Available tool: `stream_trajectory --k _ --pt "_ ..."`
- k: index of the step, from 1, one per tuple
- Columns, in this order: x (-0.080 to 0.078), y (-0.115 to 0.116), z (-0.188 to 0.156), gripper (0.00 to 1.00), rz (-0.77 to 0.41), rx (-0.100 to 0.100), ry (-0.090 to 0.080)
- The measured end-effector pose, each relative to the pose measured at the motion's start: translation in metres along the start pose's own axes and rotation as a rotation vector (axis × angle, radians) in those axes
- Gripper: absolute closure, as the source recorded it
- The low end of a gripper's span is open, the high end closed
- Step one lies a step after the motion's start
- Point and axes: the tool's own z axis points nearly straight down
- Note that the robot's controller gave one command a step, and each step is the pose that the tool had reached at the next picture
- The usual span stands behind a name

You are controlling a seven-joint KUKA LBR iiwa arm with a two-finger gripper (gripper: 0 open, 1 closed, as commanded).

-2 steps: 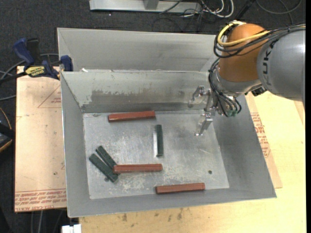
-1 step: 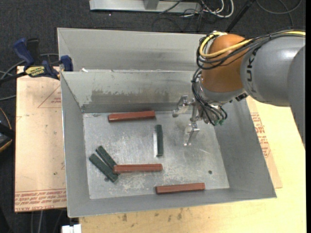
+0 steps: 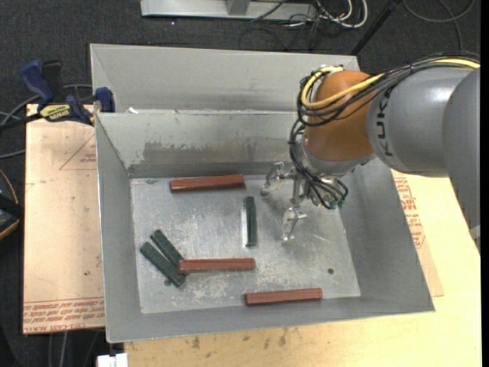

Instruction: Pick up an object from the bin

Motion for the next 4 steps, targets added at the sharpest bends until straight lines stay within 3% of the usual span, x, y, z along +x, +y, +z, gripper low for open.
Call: stream_trajectory --k 1,2,3,4 --pt "-0.045 0.04 0.01 1.0 -0.06 0.001 -0.014" --pt "-0.042 0.041 0.012 0.0 -0.06 0.0 -0.002" --pt "-0.042 0.04 0.012 0.0 -0.06 0.0 -0.002" --pt "-0.03 0.045 0.011 0.0 -0.228 0.005 -0.022"
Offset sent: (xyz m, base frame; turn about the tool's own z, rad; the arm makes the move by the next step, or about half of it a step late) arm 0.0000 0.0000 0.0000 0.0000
